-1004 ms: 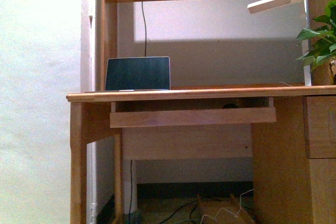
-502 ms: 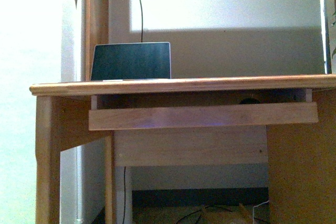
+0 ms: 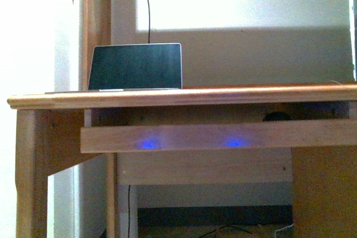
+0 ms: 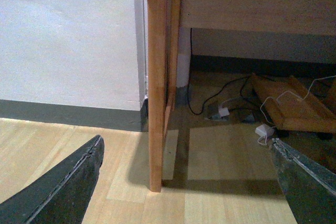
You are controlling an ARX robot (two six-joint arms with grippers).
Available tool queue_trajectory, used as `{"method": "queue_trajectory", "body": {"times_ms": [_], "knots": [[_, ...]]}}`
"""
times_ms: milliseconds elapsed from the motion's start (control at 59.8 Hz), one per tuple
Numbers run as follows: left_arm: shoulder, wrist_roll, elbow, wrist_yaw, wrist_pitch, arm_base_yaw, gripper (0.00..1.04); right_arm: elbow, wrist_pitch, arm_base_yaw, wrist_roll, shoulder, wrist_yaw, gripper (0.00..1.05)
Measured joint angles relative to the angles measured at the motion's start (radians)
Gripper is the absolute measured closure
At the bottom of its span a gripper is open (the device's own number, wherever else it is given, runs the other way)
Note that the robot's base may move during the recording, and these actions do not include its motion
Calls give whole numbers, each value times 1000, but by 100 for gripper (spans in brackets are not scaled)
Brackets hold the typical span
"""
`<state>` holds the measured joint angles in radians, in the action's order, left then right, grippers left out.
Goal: Place mouse
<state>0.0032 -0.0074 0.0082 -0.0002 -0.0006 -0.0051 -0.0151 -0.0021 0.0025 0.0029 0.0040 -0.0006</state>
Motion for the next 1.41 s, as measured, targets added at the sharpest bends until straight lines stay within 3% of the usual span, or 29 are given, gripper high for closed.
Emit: {"method": "queue_trajectory", "body": {"times_ms": [669, 753, 954, 1121, 1288, 1406], "knots": [[1, -3, 0, 3, -1, 0, 8, 0, 0, 0, 0, 0, 0, 8], [116, -156, 59, 152, -150, 28, 8, 0, 0, 0, 0, 0, 0, 8], [397, -187, 131, 382, -9, 90, 8, 0, 0, 0, 0, 0, 0, 8], [720, 57, 294, 553, 87, 106, 8, 0, 0, 0, 0, 0, 0, 8], [990, 486, 442, 518, 140, 127, 8, 0, 0, 0, 0, 0, 0, 8], [1212, 891, 535, 436, 306, 166, 8, 0, 0, 0, 0, 0, 0, 8]]}}
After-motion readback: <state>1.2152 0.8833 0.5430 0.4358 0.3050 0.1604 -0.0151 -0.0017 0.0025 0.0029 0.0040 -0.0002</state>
